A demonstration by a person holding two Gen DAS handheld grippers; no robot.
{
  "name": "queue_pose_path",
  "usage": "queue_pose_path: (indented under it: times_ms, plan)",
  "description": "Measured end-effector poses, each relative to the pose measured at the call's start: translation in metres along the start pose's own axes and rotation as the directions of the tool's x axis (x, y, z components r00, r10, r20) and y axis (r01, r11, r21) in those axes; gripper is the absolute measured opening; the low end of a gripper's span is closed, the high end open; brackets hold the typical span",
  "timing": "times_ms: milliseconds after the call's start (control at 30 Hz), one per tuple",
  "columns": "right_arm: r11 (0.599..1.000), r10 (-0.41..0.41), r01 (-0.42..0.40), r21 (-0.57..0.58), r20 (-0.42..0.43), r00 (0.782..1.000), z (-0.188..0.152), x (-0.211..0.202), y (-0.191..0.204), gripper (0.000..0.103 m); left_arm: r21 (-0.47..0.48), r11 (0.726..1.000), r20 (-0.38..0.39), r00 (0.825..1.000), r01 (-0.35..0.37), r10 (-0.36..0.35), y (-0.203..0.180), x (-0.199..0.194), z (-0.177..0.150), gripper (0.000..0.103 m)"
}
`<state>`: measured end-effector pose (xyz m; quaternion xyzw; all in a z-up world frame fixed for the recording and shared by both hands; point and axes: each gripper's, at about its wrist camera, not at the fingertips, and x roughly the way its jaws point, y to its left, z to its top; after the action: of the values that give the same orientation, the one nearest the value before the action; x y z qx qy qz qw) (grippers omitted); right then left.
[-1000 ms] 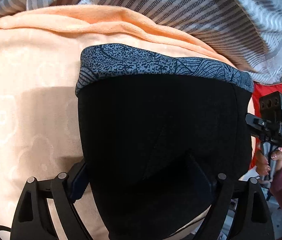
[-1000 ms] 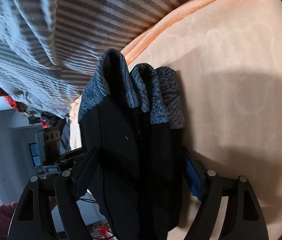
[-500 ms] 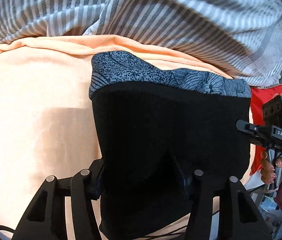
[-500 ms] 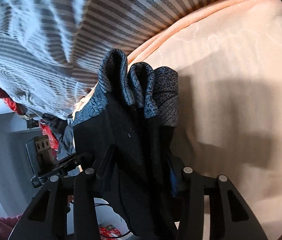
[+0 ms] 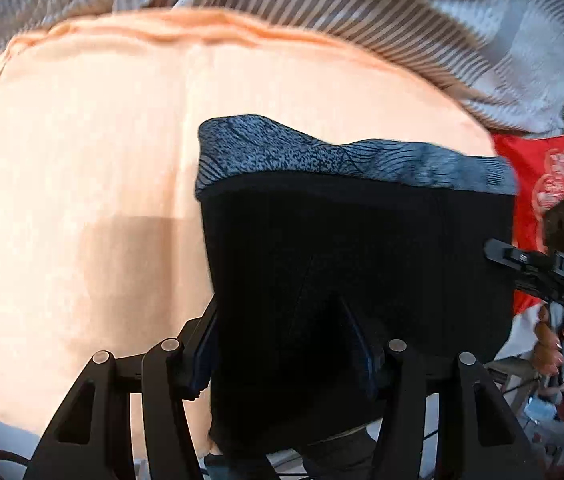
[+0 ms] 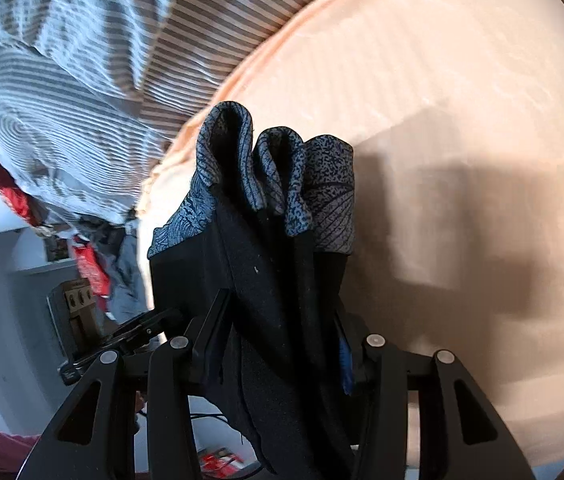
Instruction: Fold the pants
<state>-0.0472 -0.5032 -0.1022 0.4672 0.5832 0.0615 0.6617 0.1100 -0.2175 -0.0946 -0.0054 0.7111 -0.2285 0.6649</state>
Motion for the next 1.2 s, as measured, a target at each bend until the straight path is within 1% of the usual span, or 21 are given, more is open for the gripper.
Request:
queue_pose_path:
  times_ms: [67, 133, 167, 200, 267, 333, 367, 400, 433, 467, 600, 667, 733, 800, 867, 967, 1000, 1033, 1067, 1133, 1200]
  plan:
    - [1.0, -0.03, 0.03, 0.002, 0.023, 0.999, -0.004, 0.002, -0.007, 0.049, -0.006, 1.0, 0.035, 0.999, -0.028, 0.028, 0.003, 0.003, -0.005, 0.057]
    - [0.998, -0.052, 0.051, 0.021, 0.04, 0.998, -0.004, 0.003, -0.004, 0.051, -0.028, 0.999, 0.043, 0.998, -0.038, 0.04, 0.003, 0.003, -0.007, 0.057]
    - [0.996, -0.086, 0.085, 0.015, 0.049, 0.995, -0.005, 0.003, 0.001, 0.053, -0.036, 0.998, 0.043, 0.998, -0.045, 0.047, 0.004, 0.003, -0.008, 0.058]
    - [0.993, -0.118, 0.118, 0.003, 0.055, 0.992, -0.006, 0.002, 0.005, 0.054, -0.039, 0.998, 0.042, 0.998, -0.055, 0.056, 0.003, 0.003, -0.01, 0.062]
    - [0.976, -0.215, 0.216, -0.023, 0.064, 0.975, -0.009, 0.002, 0.017, 0.06, -0.033, 0.995, 0.048, 0.994, -0.098, 0.099, 0.001, 0.0, -0.012, 0.068]
    - [0.957, -0.282, 0.285, -0.047, 0.073, 0.957, -0.014, -0.003, 0.023, 0.06, -0.021, 0.992, 0.057, 0.991, -0.123, 0.124, -0.005, -0.001, -0.013, 0.068]
    - [0.946, -0.315, 0.32, -0.054, 0.081, 0.946, -0.016, -0.005, 0.028, 0.06, -0.015, 0.99, 0.06, 0.988, -0.139, 0.14, -0.007, -0.002, -0.015, 0.069]
    - [0.928, -0.361, 0.367, -0.058, 0.097, 0.928, -0.019, -0.008, 0.034, 0.06, -0.012, 0.989, 0.059, 0.987, -0.151, 0.151, -0.008, -0.003, -0.016, 0.076]
    - [0.912, -0.398, 0.406, -0.059, 0.114, 0.91, -0.023, -0.012, 0.037, 0.06, -0.01, 0.987, 0.059, 0.986, -0.158, 0.159, 0.004, -0.01, -0.017, 0.08]
    - [0.887, -0.447, 0.458, -0.058, 0.141, 0.883, -0.029, -0.016, 0.042, 0.06, -0.007, 0.986, 0.066, 0.984, -0.166, 0.166, 0.004, -0.012, -0.019, 0.08]
    - [0.83, -0.538, 0.556, -0.053, 0.191, 0.821, -0.052, -0.025, 0.047, 0.06, 0.013, 0.98, 0.084, 0.977, -0.197, 0.195, 0.001, -0.019, -0.025, 0.08]
    - [0.8, -0.578, 0.597, -0.053, 0.196, 0.792, -0.063, -0.022, 0.047, 0.06, 0.02, 0.978, 0.083, 0.975, -0.21, 0.208, 0.0, -0.021, -0.026, 0.081]
    - [0.768, -0.622, 0.639, -0.051, 0.178, 0.762, -0.073, -0.015, 0.042, 0.06, 0.025, 0.975, 0.08, 0.973, -0.219, 0.216, -0.001, -0.024, -0.029, 0.09]
    - [0.761, -0.632, 0.647, -0.035, 0.182, 0.753, -0.08, -0.011, 0.036, 0.061, 0.033, 0.972, 0.098, 0.969, -0.232, 0.228, -0.001, -0.028, -0.032, 0.092]
    - [0.757, -0.638, 0.654, -0.022, 0.192, 0.745, -0.083, -0.012, 0.034, 0.066, 0.047, 0.968, 0.105, 0.965, -0.247, 0.241, 0.001, -0.032, -0.037, 0.092]
    - [0.746, -0.652, 0.666, -0.011, 0.193, 0.733, -0.084, -0.015, 0.038, 0.067, 0.057, 0.964, 0.096, 0.963, -0.259, 0.253, 0.001, -0.035, -0.044, 0.093]
    - [0.738, -0.66, 0.675, -0.015, 0.195, 0.725, -0.085, -0.016, 0.041, 0.067, 0.059, 0.962, 0.091, 0.961, -0.267, 0.261, 0.001, -0.036, -0.046, 0.1]
    - [0.731, -0.666, 0.682, -0.017, 0.194, 0.72, -0.087, -0.017, 0.043, 0.068, 0.06, 0.96, 0.088, 0.96, -0.272, 0.267, 0.001, -0.037, -0.048, 0.103]
    - [0.726, -0.672, 0.687, -0.019, 0.193, 0.715, -0.09, -0.019, 0.045, 0.068, 0.061, 0.959, 0.091, 0.959, -0.275, 0.269, 0.001, -0.04, -0.051, 0.102]
    - [0.727, -0.672, 0.687, -0.009, 0.197, 0.714, -0.098, -0.023, 0.051, 0.069, 0.071, 0.959, 0.084, 0.959, -0.276, 0.27, -0.001, -0.046, -0.056, 0.102]
    - [0.736, -0.664, 0.677, 0.007, 0.197, 0.721, -0.106, -0.022, 0.058, 0.072, 0.082, 0.956, 0.084, 0.958, -0.28, 0.274, -0.004, -0.051, -0.061, 0.102]
